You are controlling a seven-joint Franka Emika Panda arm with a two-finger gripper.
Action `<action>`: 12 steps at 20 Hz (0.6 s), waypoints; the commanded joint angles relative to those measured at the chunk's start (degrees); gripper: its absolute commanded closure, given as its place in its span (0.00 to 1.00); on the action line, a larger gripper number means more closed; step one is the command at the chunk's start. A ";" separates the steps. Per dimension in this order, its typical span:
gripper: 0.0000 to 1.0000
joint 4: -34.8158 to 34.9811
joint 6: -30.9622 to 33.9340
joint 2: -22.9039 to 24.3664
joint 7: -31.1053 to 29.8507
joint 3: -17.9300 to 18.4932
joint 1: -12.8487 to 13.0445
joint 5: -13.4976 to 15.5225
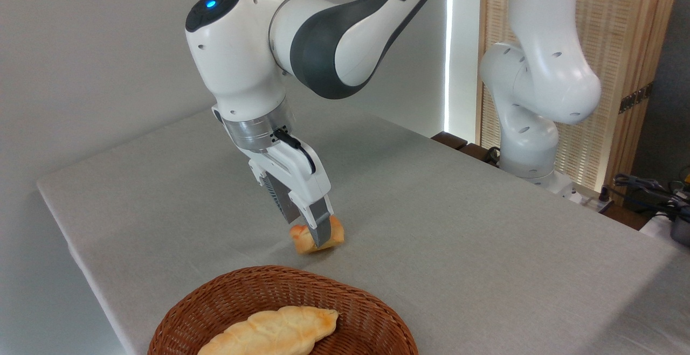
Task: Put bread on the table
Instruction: 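Carry the roll away from the basket and lower it onto the table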
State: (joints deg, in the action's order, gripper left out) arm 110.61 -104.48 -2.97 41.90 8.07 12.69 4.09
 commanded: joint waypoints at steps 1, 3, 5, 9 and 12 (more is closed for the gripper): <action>0.00 -0.83 -0.64 1.04 -0.50 0.28 0.41 -0.57; 0.00 -3.90 -0.64 1.56 -0.41 0.54 0.32 -0.57; 0.00 -6.63 -0.82 1.74 -0.41 0.98 0.32 -0.66; 0.00 -10.32 -0.99 1.65 -0.50 1.07 0.06 -2.93; 0.00 -10.77 -0.99 1.57 -0.68 1.15 -0.30 -3.30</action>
